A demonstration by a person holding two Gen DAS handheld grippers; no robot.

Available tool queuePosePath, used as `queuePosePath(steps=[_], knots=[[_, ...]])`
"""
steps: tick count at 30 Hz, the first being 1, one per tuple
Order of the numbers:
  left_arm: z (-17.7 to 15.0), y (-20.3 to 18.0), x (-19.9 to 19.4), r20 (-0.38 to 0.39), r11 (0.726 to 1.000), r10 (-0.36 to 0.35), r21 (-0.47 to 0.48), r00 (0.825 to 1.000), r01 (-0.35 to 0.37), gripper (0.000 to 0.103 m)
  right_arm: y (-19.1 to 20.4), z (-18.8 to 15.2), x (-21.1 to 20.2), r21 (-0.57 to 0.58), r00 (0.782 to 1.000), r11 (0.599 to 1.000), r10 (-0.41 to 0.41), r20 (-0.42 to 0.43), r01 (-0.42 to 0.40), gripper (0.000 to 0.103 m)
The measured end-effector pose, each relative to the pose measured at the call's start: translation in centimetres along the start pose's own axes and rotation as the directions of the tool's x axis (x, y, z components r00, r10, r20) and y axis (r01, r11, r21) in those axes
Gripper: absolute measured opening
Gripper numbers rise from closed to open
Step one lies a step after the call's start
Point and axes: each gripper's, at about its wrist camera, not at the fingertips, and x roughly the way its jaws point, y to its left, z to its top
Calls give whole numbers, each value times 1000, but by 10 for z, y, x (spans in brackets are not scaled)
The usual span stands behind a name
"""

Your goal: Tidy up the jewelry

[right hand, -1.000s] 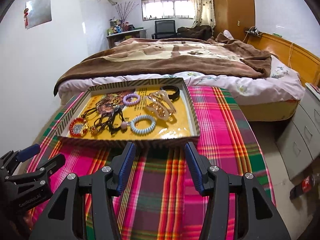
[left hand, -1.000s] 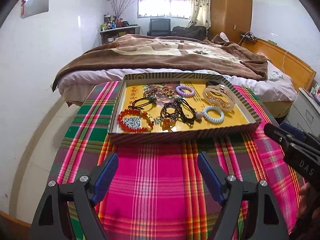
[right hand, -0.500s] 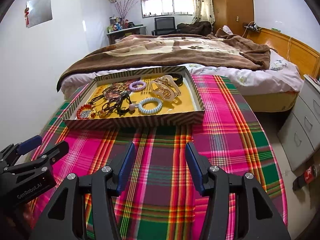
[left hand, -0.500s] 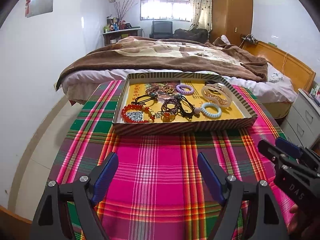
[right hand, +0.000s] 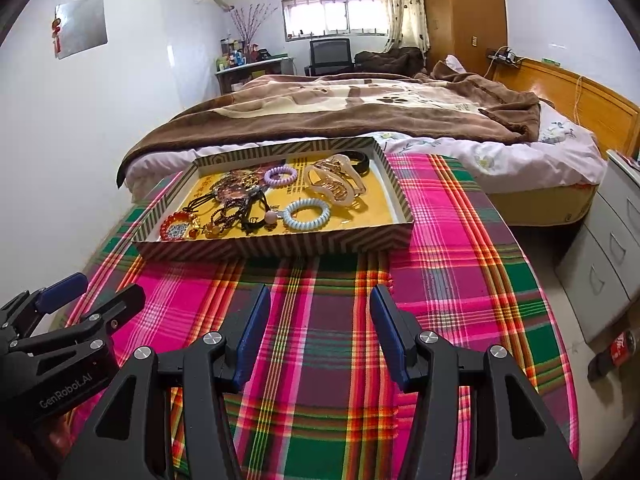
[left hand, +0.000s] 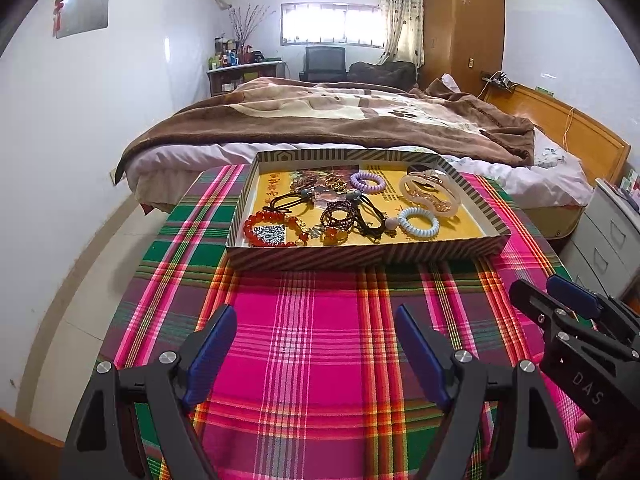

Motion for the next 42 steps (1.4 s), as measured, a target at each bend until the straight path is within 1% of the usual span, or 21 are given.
queuePosePath(steps=[6,10,16,42], knots=[[-1,-1,1,-5,1000,-6,-2,1000,6,81,1,0,0,-1,1000,1000,3,-2,-3,52],[0,-2,1,-9,1000,14,6,1000,-13,81,1,0,0,-2,1000,1000,5,-2,-5,52],[-1,-2,1,-5,1000,4,-2,1000,-4,81,1,0,0,-2,1000,1000,4,-3,-4,52],[-3,0,2,-1,1000,15,-10,1000,-15,81,3,-1,-1,-3,1000,1000,6,-1,-6,52]])
